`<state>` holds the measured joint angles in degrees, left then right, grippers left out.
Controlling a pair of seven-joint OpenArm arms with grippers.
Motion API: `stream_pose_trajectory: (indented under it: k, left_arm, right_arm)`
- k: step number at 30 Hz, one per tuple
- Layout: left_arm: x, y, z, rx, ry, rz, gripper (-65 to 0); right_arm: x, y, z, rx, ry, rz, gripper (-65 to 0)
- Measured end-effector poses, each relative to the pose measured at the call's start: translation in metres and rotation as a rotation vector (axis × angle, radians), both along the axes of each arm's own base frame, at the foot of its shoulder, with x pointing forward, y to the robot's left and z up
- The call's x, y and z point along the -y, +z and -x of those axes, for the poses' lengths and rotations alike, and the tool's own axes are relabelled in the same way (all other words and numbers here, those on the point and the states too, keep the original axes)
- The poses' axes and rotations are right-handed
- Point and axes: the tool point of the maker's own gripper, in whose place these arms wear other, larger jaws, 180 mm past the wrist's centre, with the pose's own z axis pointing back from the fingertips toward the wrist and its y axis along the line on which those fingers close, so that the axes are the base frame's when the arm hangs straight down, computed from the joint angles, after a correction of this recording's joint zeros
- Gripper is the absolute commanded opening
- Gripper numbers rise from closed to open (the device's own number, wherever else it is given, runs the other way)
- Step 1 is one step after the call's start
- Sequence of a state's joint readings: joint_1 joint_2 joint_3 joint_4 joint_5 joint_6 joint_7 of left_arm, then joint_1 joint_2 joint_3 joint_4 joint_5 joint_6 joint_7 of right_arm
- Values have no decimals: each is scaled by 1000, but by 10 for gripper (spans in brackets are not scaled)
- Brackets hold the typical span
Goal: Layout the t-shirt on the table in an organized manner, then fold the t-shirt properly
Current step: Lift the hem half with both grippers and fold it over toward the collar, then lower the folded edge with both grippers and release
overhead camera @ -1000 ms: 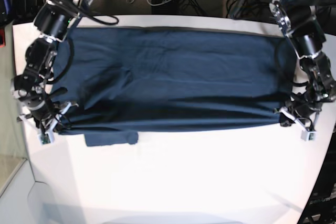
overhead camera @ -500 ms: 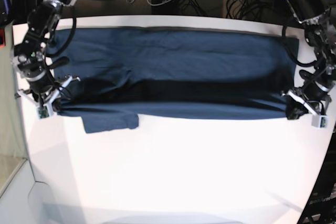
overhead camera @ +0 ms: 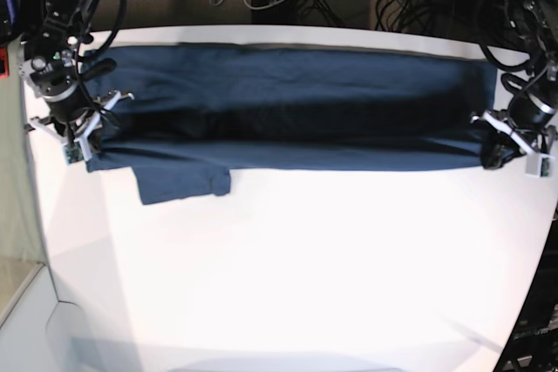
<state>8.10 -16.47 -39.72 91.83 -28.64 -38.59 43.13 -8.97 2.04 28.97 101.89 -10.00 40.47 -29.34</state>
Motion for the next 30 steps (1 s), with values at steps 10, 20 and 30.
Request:
stream_pose_trajectory:
  k: [10, 20, 30]
  left_arm:
    - [-7, -11, 18, -38, 24, -2, -648]
    - [-16, -60, 42, -173, 73, 72, -648]
    - [-20, -68, 55, -206, 78, 69, -648]
  right_arm:
    - [-2, -17, 24, -63, 5, -2, -650]
    - [-2, -26, 34, -95, 5, -4, -650]
    - [-3, -34, 38, -111, 2, -25, -650]
